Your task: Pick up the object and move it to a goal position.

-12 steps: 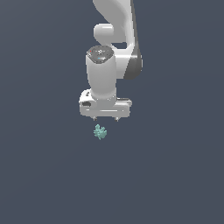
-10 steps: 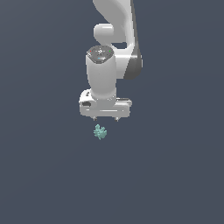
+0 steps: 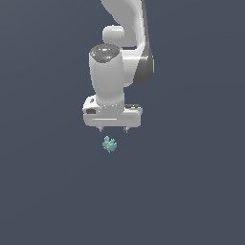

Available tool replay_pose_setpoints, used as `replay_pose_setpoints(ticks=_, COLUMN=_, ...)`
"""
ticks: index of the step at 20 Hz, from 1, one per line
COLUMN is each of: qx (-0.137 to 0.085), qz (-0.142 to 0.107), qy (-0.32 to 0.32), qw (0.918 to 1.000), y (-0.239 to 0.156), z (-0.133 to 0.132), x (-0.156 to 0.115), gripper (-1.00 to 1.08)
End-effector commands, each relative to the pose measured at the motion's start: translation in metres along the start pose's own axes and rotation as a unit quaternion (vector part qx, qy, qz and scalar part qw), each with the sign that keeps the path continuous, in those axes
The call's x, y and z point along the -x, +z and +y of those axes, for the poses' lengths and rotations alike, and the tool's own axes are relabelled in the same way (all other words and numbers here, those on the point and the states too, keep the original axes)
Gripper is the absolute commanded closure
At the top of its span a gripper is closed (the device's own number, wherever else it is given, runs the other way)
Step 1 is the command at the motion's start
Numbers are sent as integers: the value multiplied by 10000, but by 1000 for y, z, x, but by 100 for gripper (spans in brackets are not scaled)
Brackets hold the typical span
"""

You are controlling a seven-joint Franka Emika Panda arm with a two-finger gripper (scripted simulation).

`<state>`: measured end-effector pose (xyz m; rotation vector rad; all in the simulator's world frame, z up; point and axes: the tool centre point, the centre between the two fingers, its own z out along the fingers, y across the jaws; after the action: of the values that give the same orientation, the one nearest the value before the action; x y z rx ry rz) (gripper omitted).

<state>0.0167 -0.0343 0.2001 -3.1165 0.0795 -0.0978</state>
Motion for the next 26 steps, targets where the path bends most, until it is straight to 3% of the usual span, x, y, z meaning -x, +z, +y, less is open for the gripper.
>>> replay_pose_setpoints(ticks=1, qx=-7, qz=15, qy=3, qw=10000, y=-1, z=0, x=-1, gripper=-92)
replay_pose_setpoints(ticks=9, qx=8, qz=-6, qy=-193, qw=9998, y=3, z=2, x=0, gripper=-92)
replay_pose_setpoints(ticks=17, qx=39, qz=-51, qy=-799, qw=9968, y=15, z=7, x=2, gripper=-92)
replay_pose_setpoints(ticks=26, qx=67, qz=-138, qy=-1916, qw=9814, y=37, z=16, x=6, gripper=-92)
